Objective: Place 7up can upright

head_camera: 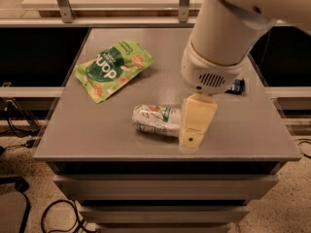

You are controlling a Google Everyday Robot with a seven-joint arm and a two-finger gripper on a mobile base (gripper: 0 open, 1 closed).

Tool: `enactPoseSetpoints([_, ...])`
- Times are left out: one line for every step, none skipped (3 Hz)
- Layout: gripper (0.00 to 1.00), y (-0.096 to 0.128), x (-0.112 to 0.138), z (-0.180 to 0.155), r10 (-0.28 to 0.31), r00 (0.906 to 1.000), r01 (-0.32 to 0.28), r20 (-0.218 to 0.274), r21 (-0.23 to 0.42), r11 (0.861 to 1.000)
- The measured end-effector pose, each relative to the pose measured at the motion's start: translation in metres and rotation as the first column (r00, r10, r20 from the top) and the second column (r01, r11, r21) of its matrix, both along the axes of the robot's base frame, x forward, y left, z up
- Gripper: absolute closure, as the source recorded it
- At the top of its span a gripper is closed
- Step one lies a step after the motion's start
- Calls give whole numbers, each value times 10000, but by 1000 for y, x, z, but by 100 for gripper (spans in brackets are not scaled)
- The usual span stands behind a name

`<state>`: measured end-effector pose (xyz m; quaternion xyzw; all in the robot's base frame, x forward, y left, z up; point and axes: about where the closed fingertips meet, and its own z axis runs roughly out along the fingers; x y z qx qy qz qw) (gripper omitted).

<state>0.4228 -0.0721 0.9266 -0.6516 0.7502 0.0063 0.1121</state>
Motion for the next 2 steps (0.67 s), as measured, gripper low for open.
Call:
enactPoseSetpoints([0,21,2,-14,94,9999,-92,-87,166,9998])
enactPoseSetpoints([0,40,8,-26,387,9992,-386,-50,296,9988])
